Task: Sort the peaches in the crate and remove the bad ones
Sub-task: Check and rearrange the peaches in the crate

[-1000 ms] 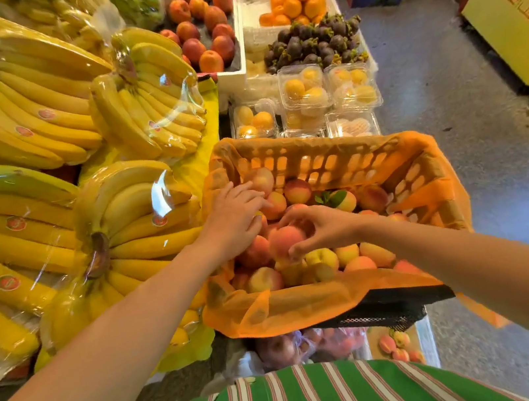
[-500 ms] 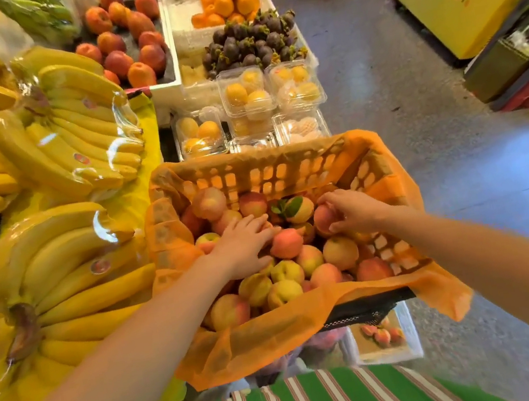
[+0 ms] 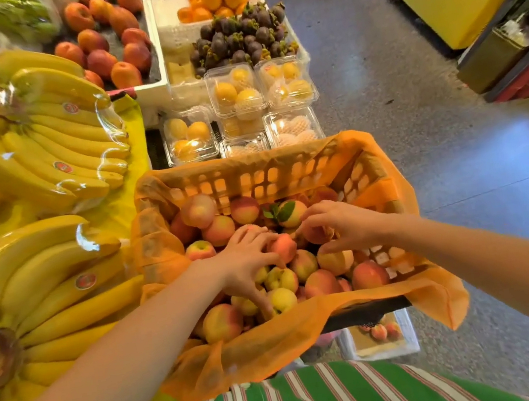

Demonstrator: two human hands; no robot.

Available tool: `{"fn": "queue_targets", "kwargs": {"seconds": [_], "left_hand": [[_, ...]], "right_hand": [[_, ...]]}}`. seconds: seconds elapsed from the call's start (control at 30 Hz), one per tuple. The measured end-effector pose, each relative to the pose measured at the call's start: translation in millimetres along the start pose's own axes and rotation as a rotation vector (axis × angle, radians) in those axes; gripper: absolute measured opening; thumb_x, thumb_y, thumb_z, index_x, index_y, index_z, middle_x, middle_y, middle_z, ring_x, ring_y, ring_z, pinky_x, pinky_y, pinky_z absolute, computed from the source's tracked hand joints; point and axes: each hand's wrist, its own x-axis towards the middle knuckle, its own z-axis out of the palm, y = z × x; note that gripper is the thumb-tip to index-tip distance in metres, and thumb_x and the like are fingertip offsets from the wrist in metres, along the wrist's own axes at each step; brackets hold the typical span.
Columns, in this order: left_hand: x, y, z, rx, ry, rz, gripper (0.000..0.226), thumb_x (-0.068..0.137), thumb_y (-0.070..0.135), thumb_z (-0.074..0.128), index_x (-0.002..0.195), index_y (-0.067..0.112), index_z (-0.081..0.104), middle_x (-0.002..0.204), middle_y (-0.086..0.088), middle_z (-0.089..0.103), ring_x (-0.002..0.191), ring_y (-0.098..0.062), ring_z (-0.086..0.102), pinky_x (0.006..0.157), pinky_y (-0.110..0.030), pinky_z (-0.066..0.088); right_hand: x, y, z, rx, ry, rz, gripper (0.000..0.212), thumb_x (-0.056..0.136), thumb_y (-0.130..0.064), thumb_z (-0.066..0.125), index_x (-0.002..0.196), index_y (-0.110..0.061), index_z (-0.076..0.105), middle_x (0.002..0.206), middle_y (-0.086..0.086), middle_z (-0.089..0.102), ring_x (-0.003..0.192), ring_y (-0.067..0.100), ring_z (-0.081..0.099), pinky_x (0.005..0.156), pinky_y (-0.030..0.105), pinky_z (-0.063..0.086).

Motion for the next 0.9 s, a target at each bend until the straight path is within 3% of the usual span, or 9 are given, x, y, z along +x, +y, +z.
{"fn": "queue_targets", "kwargs": {"seconds": [0.23,0.3,0.37,0.43,0.5,0.57,0.67,0.8,0.9], "left_hand": [[0.1,1.3,6.9,0.014,-0.028,-0.024,0.102,0.069,0.080,0.055,0.151,0.031,0.020,0.161,0.005,-0.013,0.146,-0.020,-0.021,0.114,-0.051,-0.017],[-0.7,1.0,4.3,-0.024,0.020,-0.034,0.093,0.074,0.080,0.049,0.148,0.028,0.029,0.162,0.004,-0.005,0.148,-0.019,-0.013,0.117,-0.050,-0.012],[-6.5,-2.0,-2.0,-0.050,0.233,-0.054,0.070,0.083,0.070,0.045,0.133,0.022,0.052,0.157,-0.002,0.026,0.147,-0.023,0.015,0.118,-0.049,0.008],[-16.2,-12.5,-10.3,0.038,0.598,-0.094,0.039,0.086,0.046,0.051,0.105,0.016,0.067,0.127,-0.008,0.059,0.123,-0.032,0.050,0.104,-0.047,0.031],[-31.0,-26.8,-16.5,0.104,0.835,-0.245,0.019,0.078,0.025,0.062,0.093,0.014,0.068,0.106,-0.008,0.063,0.106,-0.032,0.057,0.097,-0.044,0.035],[-45.8,-40.9,-20.0,0.118,0.936,-0.425,0.020,0.077,0.023,0.063,0.096,0.018,0.067,0.110,-0.006,0.060,0.112,-0.030,0.051,0.104,-0.043,0.030],[-68.6,-59.5,-19.5,0.038,1.019,-0.571,0.033,0.082,0.025,0.059,0.114,0.019,0.063,0.131,-0.007,0.054,0.131,-0.028,0.039,0.114,-0.046,0.022],[-82.2,-77.5,-6.0,-0.160,0.915,-0.544,0.049,0.090,0.026,0.054,0.137,0.013,0.050,0.154,-0.009,0.032,0.146,-0.026,0.019,0.117,-0.048,0.022],[-81.5,-79.9,-0.5,-0.216,0.899,-0.523,0.047,0.093,0.027,0.053,0.138,0.016,0.048,0.159,-0.006,0.021,0.149,-0.024,0.009,0.118,-0.048,0.021]], "right_hand": [[8.2,3.1,5.1,-0.112,-0.060,0.077,0.049,0.087,-0.030,0.067,0.133,-0.026,0.051,0.141,-0.002,0.045,0.129,0.019,0.036,0.104,0.033,0.041],[11.0,3.4,2.0,-0.079,-0.072,0.110,0.048,0.088,-0.033,0.065,0.134,-0.025,0.051,0.140,-0.002,0.046,0.128,0.019,0.039,0.104,0.034,0.040],[18.7,1.2,-3.5,-0.038,-0.028,0.117,0.049,0.089,-0.035,0.064,0.134,-0.023,0.051,0.139,0.001,0.048,0.127,0.021,0.043,0.104,0.038,0.040],[34.5,-5.1,-9.8,0.066,0.078,0.110,0.047,0.089,-0.035,0.065,0.132,-0.020,0.053,0.134,0.003,0.054,0.124,0.022,0.048,0.103,0.039,0.041],[55.6,-21.8,-14.8,0.256,0.178,0.127,0.048,0.089,-0.033,0.067,0.131,-0.016,0.055,0.130,0.004,0.059,0.118,0.020,0.056,0.098,0.038,0.046],[79.4,-45.0,-16.0,0.424,0.236,0.144,0.050,0.088,-0.033,0.068,0.132,-0.013,0.054,0.129,0.005,0.061,0.117,0.019,0.058,0.097,0.035,0.048],[113.6,-81.0,-8.9,0.643,0.217,0.230,0.063,0.087,-0.038,0.068,0.140,-0.011,0.046,0.135,0.004,0.054,0.122,0.018,0.052,0.099,0.031,0.045],[153.2,-111.3,13.8,0.904,0.226,0.444,0.077,0.079,-0.050,0.071,0.140,-0.014,0.041,0.139,0.004,0.052,0.121,0.022,0.054,0.098,0.042,0.051],[168.5,-124.1,22.3,0.860,0.295,0.582,0.084,0.077,-0.057,0.070,0.141,-0.011,0.040,0.140,0.007,0.050,0.121,0.026,0.054,0.097,0.043,0.051]]}}
